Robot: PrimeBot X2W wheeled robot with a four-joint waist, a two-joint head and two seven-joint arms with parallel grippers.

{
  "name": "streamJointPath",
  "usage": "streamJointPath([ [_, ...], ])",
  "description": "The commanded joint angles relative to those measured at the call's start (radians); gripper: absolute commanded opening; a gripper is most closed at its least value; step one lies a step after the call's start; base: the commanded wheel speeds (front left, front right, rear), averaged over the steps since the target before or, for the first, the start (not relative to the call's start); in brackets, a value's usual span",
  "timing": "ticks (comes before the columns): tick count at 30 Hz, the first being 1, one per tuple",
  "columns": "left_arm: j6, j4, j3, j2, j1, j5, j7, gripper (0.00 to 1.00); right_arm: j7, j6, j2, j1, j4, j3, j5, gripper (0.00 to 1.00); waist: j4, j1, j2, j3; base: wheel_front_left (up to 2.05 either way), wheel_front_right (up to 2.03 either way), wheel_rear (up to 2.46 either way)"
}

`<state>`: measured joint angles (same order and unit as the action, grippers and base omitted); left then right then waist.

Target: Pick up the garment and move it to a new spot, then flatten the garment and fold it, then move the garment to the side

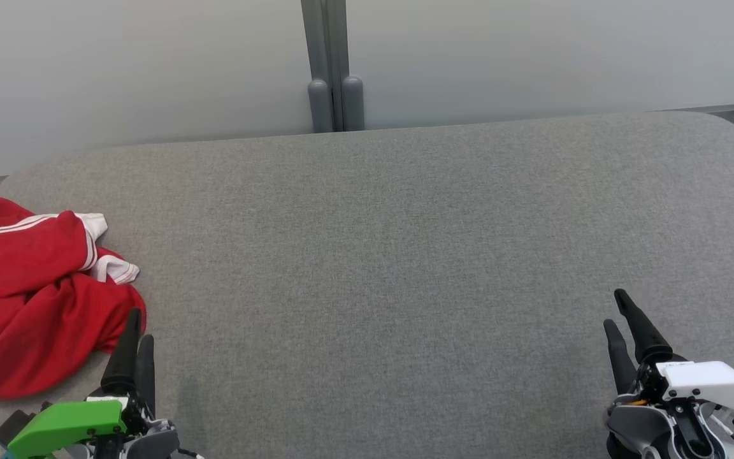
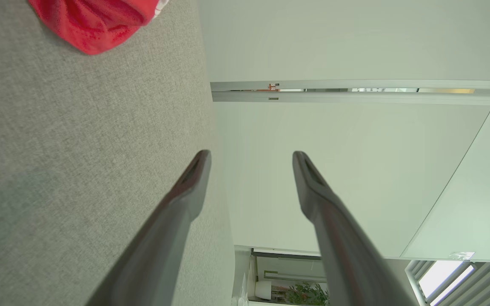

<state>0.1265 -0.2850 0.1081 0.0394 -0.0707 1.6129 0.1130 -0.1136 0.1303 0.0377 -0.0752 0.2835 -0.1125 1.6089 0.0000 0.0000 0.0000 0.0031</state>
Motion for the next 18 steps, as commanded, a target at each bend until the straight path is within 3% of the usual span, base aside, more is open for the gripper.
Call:
streamJointPath([
  [1,0.0,0.01,-0.004,0.001,-0.006,-0.004,-0.009,1.0,0.008,0.0,0.002,-0.006,-0.013,0.007,-0.002,1.0,0.0,0.0,0.0,-0.001,0.0,0.0,0.0],
  [7,0.0,0.01,-0.014,0.002,0.008,-0.031,-0.04,1.0,0.039,0.0,0.003,0.005,-0.024,0.028,-0.025,1.0,-0.002,0.0,0.0,-0.009,0.0,0.0,0.0],
  [18,-0.037,0.033,-0.023,0.004,0.027,-0.214,-0.094,1.0,0.094,0.0,0.005,0.023,-0.032,0.024,-0.206,1.0,-0.001,0.0,0.0,-0.021,0.0,0.0,0.0],
])
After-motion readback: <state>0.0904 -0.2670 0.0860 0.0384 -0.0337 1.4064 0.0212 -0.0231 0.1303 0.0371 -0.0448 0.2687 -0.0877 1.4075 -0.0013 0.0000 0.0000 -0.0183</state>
